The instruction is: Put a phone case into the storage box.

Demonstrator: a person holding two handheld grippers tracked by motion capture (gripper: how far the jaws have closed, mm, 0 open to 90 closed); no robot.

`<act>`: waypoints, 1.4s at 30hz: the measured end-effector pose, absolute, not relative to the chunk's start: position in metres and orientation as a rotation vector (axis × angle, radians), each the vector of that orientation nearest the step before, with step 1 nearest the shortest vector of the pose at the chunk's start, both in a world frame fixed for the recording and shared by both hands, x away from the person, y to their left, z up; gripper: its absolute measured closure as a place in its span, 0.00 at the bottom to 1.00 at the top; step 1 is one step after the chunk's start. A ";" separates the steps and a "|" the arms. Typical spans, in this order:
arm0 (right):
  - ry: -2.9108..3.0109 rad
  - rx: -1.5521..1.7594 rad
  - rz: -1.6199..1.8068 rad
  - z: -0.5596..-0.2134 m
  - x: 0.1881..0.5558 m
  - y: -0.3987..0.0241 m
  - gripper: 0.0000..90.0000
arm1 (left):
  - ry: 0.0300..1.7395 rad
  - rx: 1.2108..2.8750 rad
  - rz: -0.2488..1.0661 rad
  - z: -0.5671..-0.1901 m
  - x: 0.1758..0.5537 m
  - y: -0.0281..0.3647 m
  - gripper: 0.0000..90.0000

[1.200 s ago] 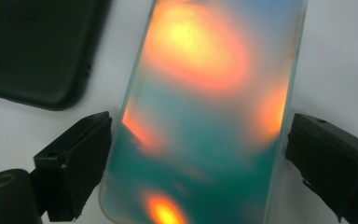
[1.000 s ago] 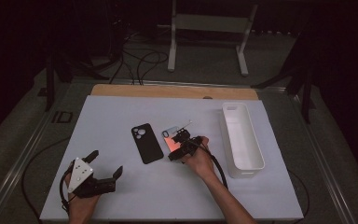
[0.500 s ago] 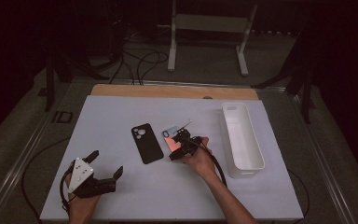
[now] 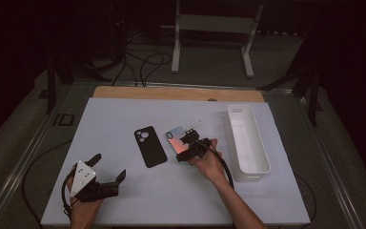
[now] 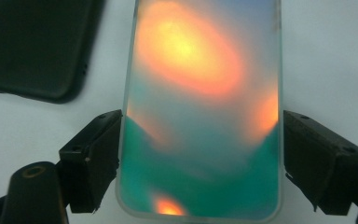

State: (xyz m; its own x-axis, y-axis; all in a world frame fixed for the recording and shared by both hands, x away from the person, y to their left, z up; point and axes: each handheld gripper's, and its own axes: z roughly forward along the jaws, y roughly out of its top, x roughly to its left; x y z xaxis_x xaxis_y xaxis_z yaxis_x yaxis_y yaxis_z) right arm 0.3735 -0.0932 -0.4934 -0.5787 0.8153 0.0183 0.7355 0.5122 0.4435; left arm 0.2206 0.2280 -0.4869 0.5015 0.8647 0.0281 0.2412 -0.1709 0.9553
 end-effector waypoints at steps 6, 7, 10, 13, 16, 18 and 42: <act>2.526 1.307 0.711 -0.479 0.365 -0.099 0.19 | 0.971 1.677 0.704 -0.487 0.222 0.228 0.01; 2.518 1.300 0.733 -0.477 0.363 -0.100 0.19 | 0.980 1.671 0.694 -0.487 0.222 0.228 0.01; 2.495 1.250 0.834 -0.464 0.353 -0.105 0.18 | 1.017 1.664 0.636 -0.485 0.226 0.223 0.01; 2.479 1.199 0.920 -0.455 0.343 -0.107 0.18 | 1.036 1.674 0.598 -0.482 0.230 0.219 0.02; 2.459 1.157 0.965 -0.448 0.335 -0.107 0.18 | 1.025 1.666 0.539 -0.474 0.234 0.211 0.02; 2.448 1.104 1.034 -0.442 0.328 -0.108 0.18 | 1.008 1.657 0.510 -0.467 0.238 0.204 0.02; 2.199 0.759 1.354 -0.423 0.281 -0.090 0.18 | 0.905 1.585 0.204 -0.423 0.289 0.129 0.44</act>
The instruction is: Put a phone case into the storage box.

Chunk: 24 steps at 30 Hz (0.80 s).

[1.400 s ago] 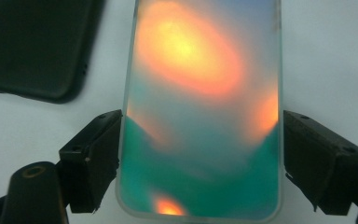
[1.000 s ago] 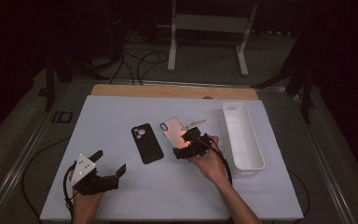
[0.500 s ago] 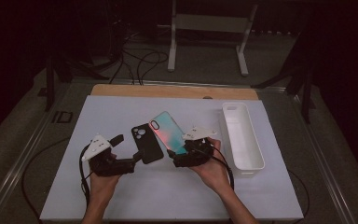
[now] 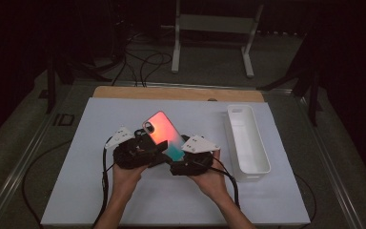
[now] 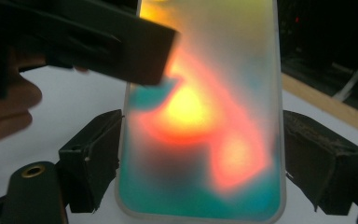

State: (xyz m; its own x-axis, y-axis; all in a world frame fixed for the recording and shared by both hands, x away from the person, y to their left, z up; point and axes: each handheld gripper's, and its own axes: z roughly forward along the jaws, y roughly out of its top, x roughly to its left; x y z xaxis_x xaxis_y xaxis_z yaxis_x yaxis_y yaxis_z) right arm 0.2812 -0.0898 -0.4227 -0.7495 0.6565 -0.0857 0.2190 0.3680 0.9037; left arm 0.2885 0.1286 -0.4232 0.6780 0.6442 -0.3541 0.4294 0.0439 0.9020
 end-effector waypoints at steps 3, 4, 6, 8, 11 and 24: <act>2.143 0.729 1.358 -0.423 0.276 -0.086 0.18 | 0.871 1.583 0.162 -0.424 0.289 0.128 0.62; 2.130 0.729 1.367 -0.422 0.275 -0.085 0.18 | 0.869 1.579 0.156 -0.424 0.288 0.129 0.66; 2.112 0.725 1.375 -0.422 0.273 -0.083 0.18 | 0.860 1.572 0.143 -0.424 0.288 0.130 0.72; 2.098 0.717 1.377 -0.423 0.273 -0.083 0.18 | 0.848 1.575 0.136 -0.423 0.288 0.130 0.74; 2.087 0.714 1.379 -0.425 0.272 -0.080 0.18 | 0.834 1.582 0.127 -0.424 0.287 0.129 0.83; 2.096 0.676 1.345 -0.429 0.273 -0.077 0.18 | 0.805 1.617 0.159 -0.424 0.284 0.126 0.90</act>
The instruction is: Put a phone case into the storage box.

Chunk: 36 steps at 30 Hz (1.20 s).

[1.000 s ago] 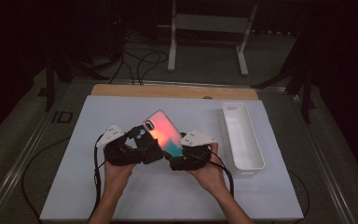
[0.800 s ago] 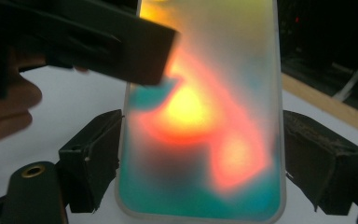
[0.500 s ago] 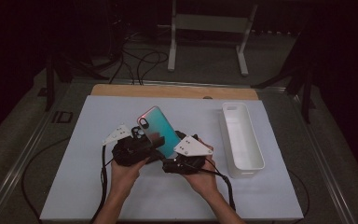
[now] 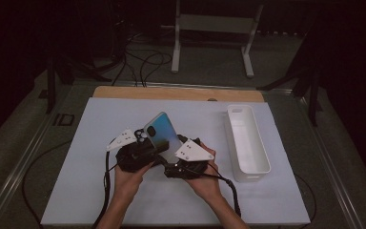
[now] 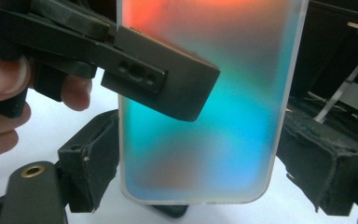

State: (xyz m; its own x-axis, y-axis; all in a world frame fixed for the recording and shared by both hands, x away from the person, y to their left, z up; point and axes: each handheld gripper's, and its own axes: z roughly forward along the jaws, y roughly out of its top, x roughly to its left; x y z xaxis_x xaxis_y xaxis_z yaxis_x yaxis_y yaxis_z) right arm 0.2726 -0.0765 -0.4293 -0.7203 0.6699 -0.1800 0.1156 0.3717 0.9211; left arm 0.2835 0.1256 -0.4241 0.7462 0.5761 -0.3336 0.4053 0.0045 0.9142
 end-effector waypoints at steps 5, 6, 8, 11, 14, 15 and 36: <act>2.092 0.669 1.324 -0.430 0.272 -0.074 0.18 | 0.813 1.614 0.172 -0.425 0.283 0.125 0.90; 2.083 0.668 1.314 -0.430 0.272 -0.074 0.18 | 0.817 1.608 0.175 -0.425 0.283 0.125 0.90; 2.064 0.668 1.291 -0.430 0.270 -0.071 0.18 | 0.819 1.598 0.176 -0.426 0.283 0.126 0.90; 2.058 0.678 1.297 -0.430 0.270 -0.071 0.18 | 0.821 1.593 0.188 -0.426 0.283 0.126 0.89; 2.067 0.688 1.298 -0.431 0.270 -0.070 0.18 | 0.822 1.599 0.201 -0.427 0.282 0.125 0.89; 2.067 0.688 1.298 -0.431 0.270 -0.070 0.18 | 0.822 1.599 0.201 -0.427 0.282 0.125 0.89; 2.104 0.731 1.358 -0.432 0.271 -0.071 0.18 | 0.827 1.556 0.212 -0.428 0.282 0.124 0.92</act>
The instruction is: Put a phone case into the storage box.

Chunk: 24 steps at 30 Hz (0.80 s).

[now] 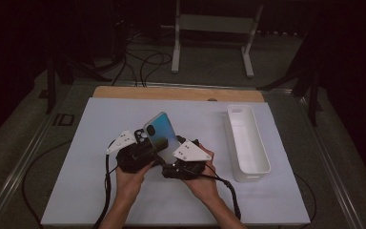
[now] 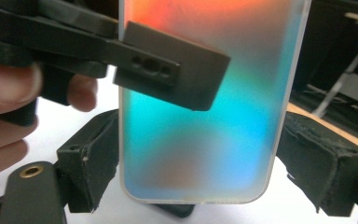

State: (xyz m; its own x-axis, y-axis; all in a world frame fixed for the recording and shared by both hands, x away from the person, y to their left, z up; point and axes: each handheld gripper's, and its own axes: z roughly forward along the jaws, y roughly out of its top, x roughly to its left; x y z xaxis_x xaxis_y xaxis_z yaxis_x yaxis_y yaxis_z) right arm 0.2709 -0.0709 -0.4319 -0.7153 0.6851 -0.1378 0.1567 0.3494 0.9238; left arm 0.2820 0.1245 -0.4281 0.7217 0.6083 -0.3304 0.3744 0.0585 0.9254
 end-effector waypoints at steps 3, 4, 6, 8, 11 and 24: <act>2.108 0.682 1.321 -0.434 0.269 -0.067 0.17 | 0.825 1.561 0.210 -0.428 0.282 0.123 0.95; 2.107 0.686 1.317 -0.434 0.269 -0.067 0.17 | 0.825 1.570 0.211 -0.427 0.281 0.122 0.95; 2.111 0.690 1.319 -0.434 0.269 -0.067 0.17 | 0.824 1.574 0.218 -0.427 0.281 0.122 0.95; 2.120 0.679 1.318 -0.434 0.270 -0.067 0.17 | 0.818 1.579 0.225 -0.427 0.280 0.123 0.96; 2.139 0.654 1.304 -0.434 0.269 -0.068 0.15 | 0.820 1.582 0.245 -0.426 0.279 0.125 0.96; 2.180 0.704 1.302 -0.424 0.276 -0.091 0.15 | 0.858 1.590 0.316 -0.423 0.277 0.136 0.96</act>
State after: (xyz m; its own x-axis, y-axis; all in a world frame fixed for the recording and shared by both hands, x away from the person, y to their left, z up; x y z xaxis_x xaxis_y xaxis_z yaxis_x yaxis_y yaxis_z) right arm 0.2763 -0.0911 -0.4240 -0.7405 0.6541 -0.1546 0.1741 0.4088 0.8959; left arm 0.2770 0.1361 -0.4230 0.6870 0.6772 -0.2635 0.3450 0.0152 0.9385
